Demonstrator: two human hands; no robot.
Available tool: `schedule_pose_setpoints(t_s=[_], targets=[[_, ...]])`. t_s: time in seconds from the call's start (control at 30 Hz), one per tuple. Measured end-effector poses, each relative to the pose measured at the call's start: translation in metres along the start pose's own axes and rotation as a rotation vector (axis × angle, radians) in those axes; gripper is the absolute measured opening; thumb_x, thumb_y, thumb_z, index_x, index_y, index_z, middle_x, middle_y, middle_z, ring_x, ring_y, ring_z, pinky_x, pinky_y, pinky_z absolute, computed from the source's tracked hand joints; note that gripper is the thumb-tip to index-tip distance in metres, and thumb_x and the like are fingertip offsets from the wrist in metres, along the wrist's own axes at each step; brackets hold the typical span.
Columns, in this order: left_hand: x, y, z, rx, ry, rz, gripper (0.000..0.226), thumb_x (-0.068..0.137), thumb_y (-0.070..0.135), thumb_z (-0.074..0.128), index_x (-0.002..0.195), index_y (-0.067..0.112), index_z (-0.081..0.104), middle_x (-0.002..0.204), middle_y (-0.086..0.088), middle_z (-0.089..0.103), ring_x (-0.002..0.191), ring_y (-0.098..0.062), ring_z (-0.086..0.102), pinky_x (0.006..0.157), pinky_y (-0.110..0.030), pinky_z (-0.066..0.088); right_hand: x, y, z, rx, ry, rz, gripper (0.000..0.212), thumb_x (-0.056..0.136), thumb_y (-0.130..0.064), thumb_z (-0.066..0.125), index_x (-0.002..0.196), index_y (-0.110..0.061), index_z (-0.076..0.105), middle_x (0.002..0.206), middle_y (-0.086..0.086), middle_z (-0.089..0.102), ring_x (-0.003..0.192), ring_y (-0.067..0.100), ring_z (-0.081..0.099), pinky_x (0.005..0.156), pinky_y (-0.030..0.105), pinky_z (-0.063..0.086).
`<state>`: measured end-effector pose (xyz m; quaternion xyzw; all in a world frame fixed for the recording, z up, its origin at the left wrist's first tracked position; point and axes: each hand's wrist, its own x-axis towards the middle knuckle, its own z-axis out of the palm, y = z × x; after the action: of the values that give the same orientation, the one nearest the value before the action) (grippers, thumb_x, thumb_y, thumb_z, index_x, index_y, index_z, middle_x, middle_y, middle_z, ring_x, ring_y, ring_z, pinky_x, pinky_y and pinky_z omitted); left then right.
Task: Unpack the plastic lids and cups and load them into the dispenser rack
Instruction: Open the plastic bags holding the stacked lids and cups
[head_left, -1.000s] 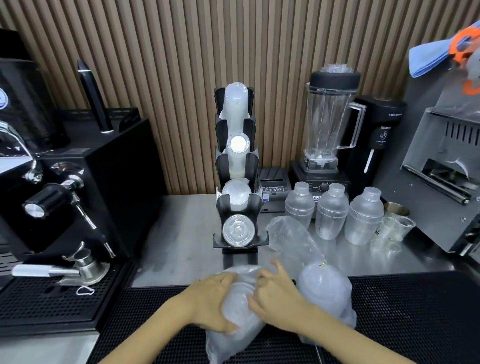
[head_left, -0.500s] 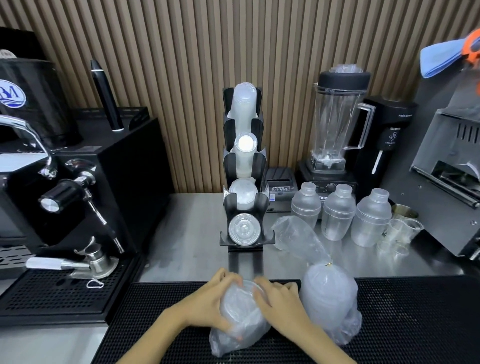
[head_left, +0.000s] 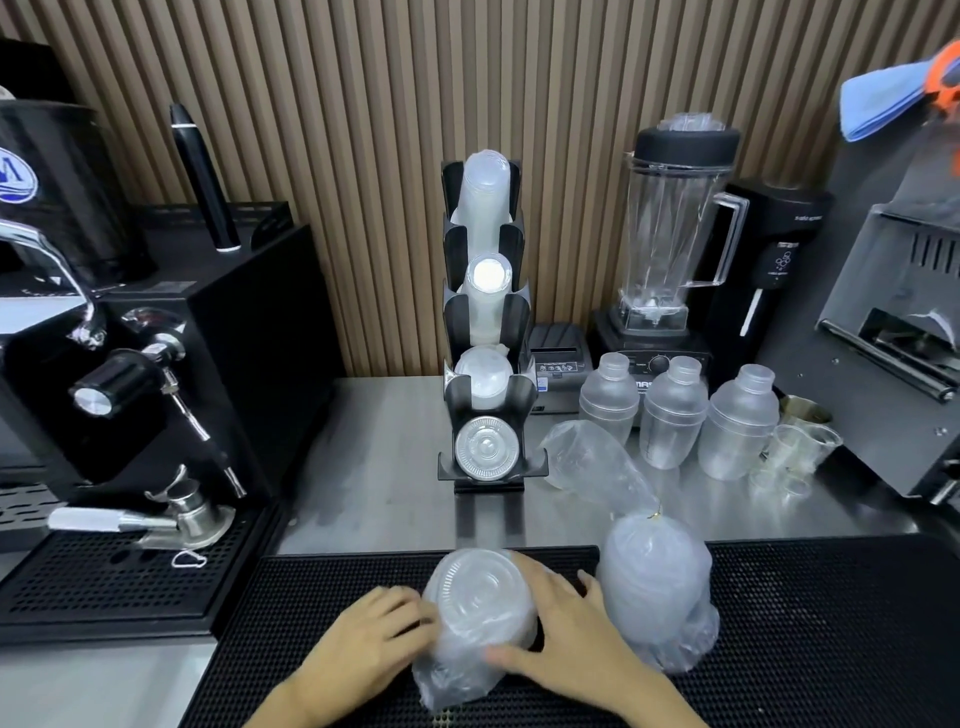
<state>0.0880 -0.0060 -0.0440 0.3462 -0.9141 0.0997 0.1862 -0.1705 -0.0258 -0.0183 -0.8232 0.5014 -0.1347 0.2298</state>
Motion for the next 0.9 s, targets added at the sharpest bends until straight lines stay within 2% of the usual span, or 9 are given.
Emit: schedule_pose_setpoints(t_s=[0.1, 0.2, 0.3, 0.4, 0.5, 0.6, 0.67, 0.8, 0.9], targets=[[0.006, 0.007, -0.006, -0.084, 0.045, -0.081, 0.009, 0.088, 0.034, 0.06, 0.091, 0.025, 0.061, 0.098, 0.015, 0.059, 0.099, -0.009, 0.054, 0.093, -0.025, 0.037, -0.002, 0.004, 0.005, -0.009, 0.038, -0.024, 0.097, 0.059, -0.071, 0.058, 0.137, -0.036, 0.014, 0.139, -0.028, 0.03, 0.13, -0.011, 0.022, 0.116, 0.043, 0.0], [0.01, 0.015, -0.014, -0.13, 0.044, -0.143, 0.025, 0.077, 0.047, 0.067, 0.092, 0.028, 0.059, 0.09, 0.019, 0.058, 0.1, -0.002, 0.052, 0.104, -0.025, 0.029, 0.0, 0.007, 0.012, 0.103, 0.148, 0.031, 0.074, 0.054, -0.068, 0.063, 0.106, -0.028, 0.031, 0.104, -0.027, 0.048, 0.103, -0.011, 0.043, 0.113, 0.029, 0.007], [0.011, 0.015, -0.006, -0.076, 0.034, -0.061, 0.018, 0.076, 0.027, 0.067, 0.09, 0.028, 0.057, 0.085, 0.015, 0.055, 0.092, -0.008, 0.049, 0.098, -0.025, 0.031, 0.002, 0.01, 0.024, 0.13, 0.247, 0.019, 0.053, 0.055, -0.057, 0.064, 0.088, -0.031, 0.031, 0.081, -0.026, 0.044, 0.083, -0.01, 0.046, 0.106, 0.022, 0.012], [0.009, 0.015, 0.005, -0.008, -0.04, 0.035, 0.025, 0.062, 0.01, 0.056, 0.081, 0.026, 0.054, 0.08, 0.01, 0.054, 0.087, -0.013, 0.047, 0.09, -0.026, 0.035, -0.001, 0.019, 0.039, 0.008, 0.459, -0.151, 0.031, 0.06, -0.041, 0.06, 0.081, -0.032, 0.039, 0.076, -0.023, 0.054, 0.085, -0.007, 0.048, 0.102, 0.029, 0.022], [-0.003, 0.012, 0.014, -0.074, -0.092, -0.045, 0.026, 0.063, 0.012, 0.06, 0.084, 0.027, 0.059, 0.086, 0.011, 0.058, 0.092, -0.009, 0.05, 0.091, -0.023, 0.04, -0.007, 0.021, 0.047, -0.119, 0.476, -0.246, 0.021, 0.067, -0.04, 0.06, 0.079, -0.029, 0.047, 0.087, -0.019, 0.064, 0.101, -0.003, 0.049, 0.107, 0.031, 0.014], [-0.014, 0.013, 0.013, -0.453, 0.03, -0.371, 0.02, 0.072, 0.017, 0.069, 0.085, 0.031, 0.063, 0.089, 0.019, 0.06, 0.088, 0.002, 0.057, 0.08, -0.023, 0.051, -0.018, 0.021, 0.051, -0.078, 0.375, -0.192, 0.041, 0.067, -0.07, 0.056, 0.087, -0.036, 0.045, 0.101, -0.029, 0.059, 0.114, -0.009, 0.044, 0.106, 0.032, 0.015], [-0.006, 0.019, 0.006, -0.611, 0.152, -0.578, 0.029, 0.069, 0.029, 0.077, 0.09, 0.035, 0.058, 0.092, 0.02, 0.057, 0.083, -0.001, 0.06, 0.072, -0.021, 0.052, -0.022, 0.018, 0.05, 0.087, 0.418, -0.104, 0.052, 0.061, -0.077, 0.057, 0.093, -0.039, 0.04, 0.105, -0.035, 0.048, 0.114, -0.018, 0.038, 0.108, 0.034, 0.015], [0.022, 0.029, 0.011, -0.739, 0.066, -0.735, 0.107, 0.043, 0.057, 0.089, 0.13, 0.035, 0.031, 0.128, 0.027, 0.037, 0.117, 0.003, 0.046, 0.097, -0.015, 0.041, -0.012, -0.006, 0.021, 0.212, 0.414, 0.027, 0.103, 0.041, -0.069, 0.074, 0.124, -0.026, 0.031, 0.118, -0.028, 0.028, 0.117, -0.009, 0.027, 0.103, 0.026, 0.028], [0.038, 0.038, 0.025, -0.775, 0.015, -0.784, 0.111, 0.038, 0.047, 0.093, 0.131, 0.038, 0.033, 0.127, 0.018, 0.052, 0.116, -0.001, 0.053, 0.099, -0.028, 0.046, 0.002, -0.022, 0.002, 0.278, 0.177, 0.067, 0.115, 0.049, -0.052, 0.078, 0.139, -0.028, 0.01, 0.123, -0.021, 0.025, 0.121, 0.005, 0.028, 0.098, 0.017, 0.024]])
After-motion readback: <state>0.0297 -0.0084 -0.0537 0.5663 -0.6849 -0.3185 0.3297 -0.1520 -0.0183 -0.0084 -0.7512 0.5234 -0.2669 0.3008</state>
